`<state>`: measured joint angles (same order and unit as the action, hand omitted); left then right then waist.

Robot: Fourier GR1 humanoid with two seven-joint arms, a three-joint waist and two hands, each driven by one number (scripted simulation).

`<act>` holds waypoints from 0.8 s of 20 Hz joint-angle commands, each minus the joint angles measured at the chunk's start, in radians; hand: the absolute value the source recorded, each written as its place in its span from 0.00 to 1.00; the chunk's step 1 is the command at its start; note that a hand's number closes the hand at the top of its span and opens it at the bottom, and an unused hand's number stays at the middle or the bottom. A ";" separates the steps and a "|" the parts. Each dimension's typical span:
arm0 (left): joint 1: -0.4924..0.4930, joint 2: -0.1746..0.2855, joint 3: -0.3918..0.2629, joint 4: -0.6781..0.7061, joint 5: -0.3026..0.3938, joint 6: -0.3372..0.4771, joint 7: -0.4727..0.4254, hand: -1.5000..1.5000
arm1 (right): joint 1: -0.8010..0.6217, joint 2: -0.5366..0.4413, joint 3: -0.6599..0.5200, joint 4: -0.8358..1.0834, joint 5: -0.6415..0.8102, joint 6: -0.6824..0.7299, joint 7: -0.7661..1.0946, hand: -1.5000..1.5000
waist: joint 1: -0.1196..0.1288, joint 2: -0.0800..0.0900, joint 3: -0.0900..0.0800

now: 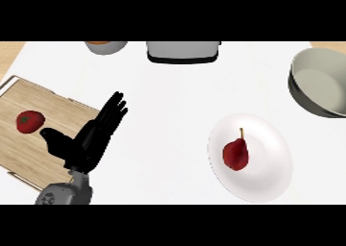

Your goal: Pick the lemon from the plate and place it in the bowl

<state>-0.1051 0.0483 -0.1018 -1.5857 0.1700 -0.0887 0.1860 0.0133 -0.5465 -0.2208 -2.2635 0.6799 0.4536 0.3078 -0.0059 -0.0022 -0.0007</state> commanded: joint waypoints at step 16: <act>0.008 -0.002 -0.008 -0.018 -0.009 -0.041 -0.006 0.50 | -0.540 -0.082 -0.103 0.859 0.042 -0.208 -0.250 1.00 | 0.029 0.007 0.001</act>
<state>-0.1140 0.0387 -0.1040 -1.5867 0.1539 -0.1069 0.1840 -0.4165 -0.6011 -0.3185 -1.6266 0.6990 0.3162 0.1499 0.0156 0.0034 0.0001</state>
